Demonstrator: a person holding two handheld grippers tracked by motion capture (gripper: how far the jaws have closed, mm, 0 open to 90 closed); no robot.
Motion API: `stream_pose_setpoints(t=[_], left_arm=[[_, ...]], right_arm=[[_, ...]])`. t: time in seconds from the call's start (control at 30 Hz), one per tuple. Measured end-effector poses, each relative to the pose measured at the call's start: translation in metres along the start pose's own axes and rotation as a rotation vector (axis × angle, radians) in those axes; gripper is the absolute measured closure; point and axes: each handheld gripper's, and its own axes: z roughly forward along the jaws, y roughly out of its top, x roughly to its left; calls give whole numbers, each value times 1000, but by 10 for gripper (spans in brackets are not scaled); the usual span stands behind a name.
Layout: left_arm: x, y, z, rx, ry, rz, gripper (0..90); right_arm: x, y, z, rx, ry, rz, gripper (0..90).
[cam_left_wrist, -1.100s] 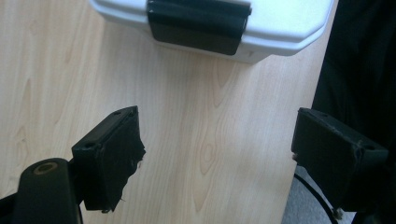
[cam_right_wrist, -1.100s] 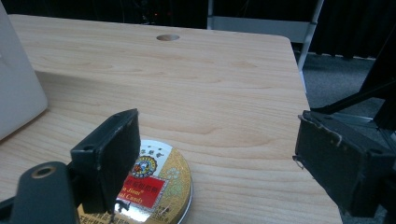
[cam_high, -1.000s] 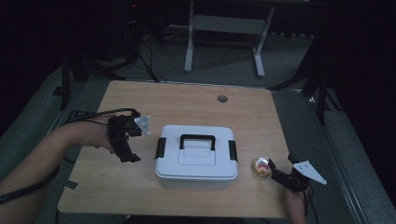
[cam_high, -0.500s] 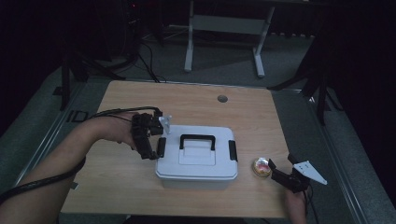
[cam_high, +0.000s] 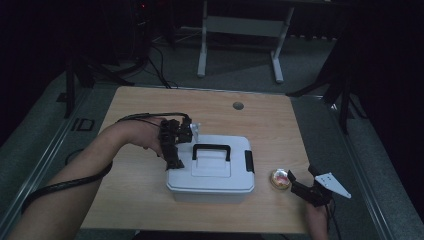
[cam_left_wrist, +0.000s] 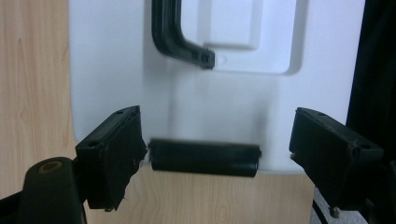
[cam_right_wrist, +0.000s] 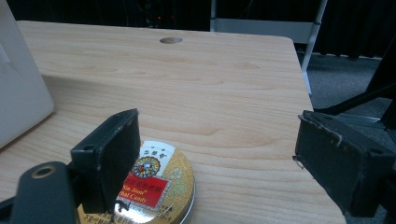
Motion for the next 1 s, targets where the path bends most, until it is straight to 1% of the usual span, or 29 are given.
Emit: stream_pose_setpoints(t=[0.03,0.07,0.1,0.17,0.23,0.27,0.3,0.33,0.4,0.43,0.57,0.63,0.7,0.73,0.77,0.8,0.83,0.87,0.9,0.97,1.0], left_arm=[[0,0,0,0,0,0,168],[2,8,3,8,-2,14,168],[3,10,4,8,-11,13,168],[5,15,5,18,-7,16,169],[5,15,5,18,-7,16,187],[9,21,6,23,-18,21,199],[10,23,7,25,-23,18,209],[10,26,8,34,-22,28,216],[11,30,10,41,-26,22,236],[12,31,11,44,-22,19,256],[13,36,14,59,-31,19,395],[13,39,16,72,-22,15,437],[11,40,18,76,-28,20,450],[11,41,20,85,-23,19,468],[10,42,21,92,-24,19,500],[10,44,22,102,-26,28,518],[9,44,22,104,-20,24,544],[9,44,21,99,-34,14,588],[10,45,21,104,-38,22,624],[10,46,21,120,-21,22,710],[10,46,21,128,-28,8,752]], right_arm=[[0,0,0,-1,-1,0,137],[0,0,0,0,1,0,137],[0,0,0,-1,1,0,137],[0,0,0,-1,2,2,138],[0,0,0,-1,3,2,137],[0,0,0,-2,3,2,137],[0,0,0,-1,3,2,137],[0,0,0,-2,3,2,137],[-1,0,0,-3,4,3,137],[-1,0,0,-4,5,5,138],[-1,0,0,-5,8,7,138],[-1,0,0,-7,9,7,138],[-1,0,-1,-7,10,9,138],[-1,0,-1,-6,10,11,138],[-1,0,0,-6,11,9,138],[-1,0,0,-4,11,10,138],[-1,0,0,-4,12,10,138],[-1,0,0,-4,12,10,138],[-1,0,0,-5,12,11,138],[-1,0,0,-5,13,11,139],[-1,0,0,-3,13,10,139]])
